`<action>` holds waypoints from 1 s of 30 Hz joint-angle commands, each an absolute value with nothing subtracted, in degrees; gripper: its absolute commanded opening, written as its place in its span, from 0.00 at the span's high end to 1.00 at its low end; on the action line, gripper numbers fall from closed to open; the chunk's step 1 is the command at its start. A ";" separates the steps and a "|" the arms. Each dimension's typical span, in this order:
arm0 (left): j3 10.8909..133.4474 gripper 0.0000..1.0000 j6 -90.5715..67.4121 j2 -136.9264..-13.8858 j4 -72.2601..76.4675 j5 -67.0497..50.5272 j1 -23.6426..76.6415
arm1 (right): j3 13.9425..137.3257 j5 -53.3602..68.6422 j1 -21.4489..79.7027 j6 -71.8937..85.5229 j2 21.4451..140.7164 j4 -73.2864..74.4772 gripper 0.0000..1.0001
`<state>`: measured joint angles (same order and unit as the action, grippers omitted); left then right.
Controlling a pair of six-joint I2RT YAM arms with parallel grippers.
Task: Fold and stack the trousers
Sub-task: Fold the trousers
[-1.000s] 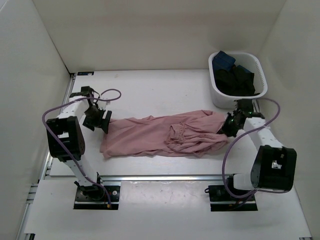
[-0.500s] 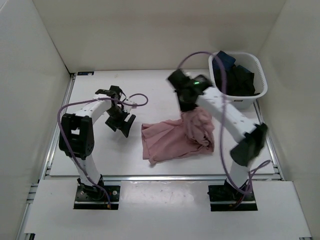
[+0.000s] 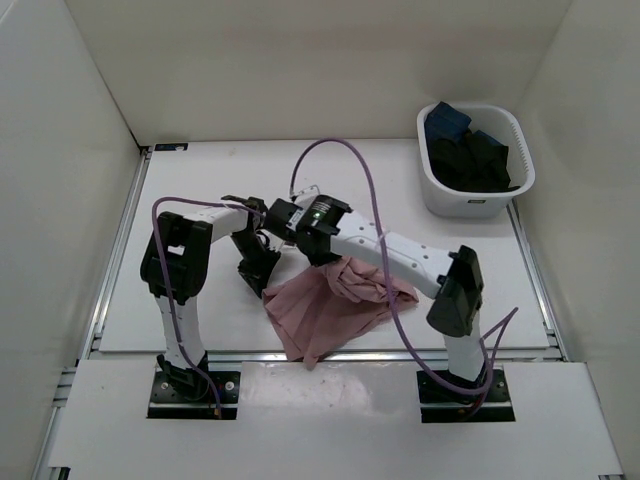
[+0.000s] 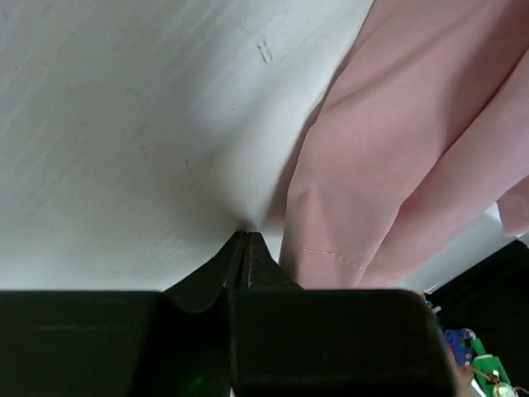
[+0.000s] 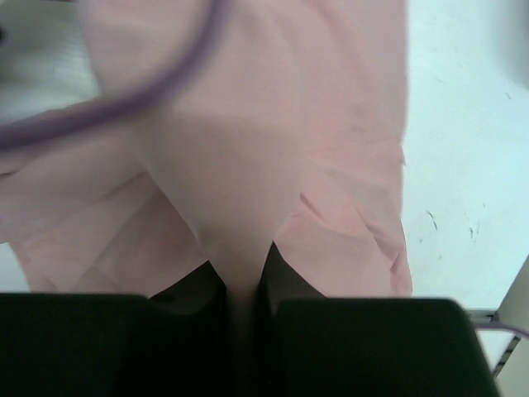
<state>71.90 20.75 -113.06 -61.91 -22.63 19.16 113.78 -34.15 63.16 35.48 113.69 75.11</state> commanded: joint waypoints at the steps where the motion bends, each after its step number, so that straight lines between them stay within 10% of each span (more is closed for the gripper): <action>1: 70.84 0.86 22.06 -113.55 -58.80 -25.22 19.34 | 107.27 -42.18 63.02 43.57 105.22 79.09 1.00; 4: 73.29 0.80 22.59 -111.45 -60.21 -23.21 18.03 | 103.11 -44.98 62.49 45.96 100.56 79.63 1.00; 8: 79.53 0.33 26.78 -107.67 -66.17 -25.82 16.61 | 98.80 -47.45 61.96 50.00 96.17 80.33 1.00; 13: 83.06 0.11 31.37 -101.61 -70.83 -31.45 18.28 | 91.78 -48.96 59.68 53.09 91.77 79.55 1.00; 26: 66.98 0.00 29.28 -103.79 -58.55 -29.54 26.19 | 79.72 -47.46 56.16 55.37 79.99 71.73 1.00; 29: 68.02 0.13 27.96 -108.08 -57.57 -28.92 26.19 | 79.19 -46.93 56.16 54.84 79.98 70.93 1.00; 30: 68.64 0.31 27.95 -109.15 -57.57 -28.92 26.19 | 79.19 -46.93 56.16 54.84 79.98 70.93 1.00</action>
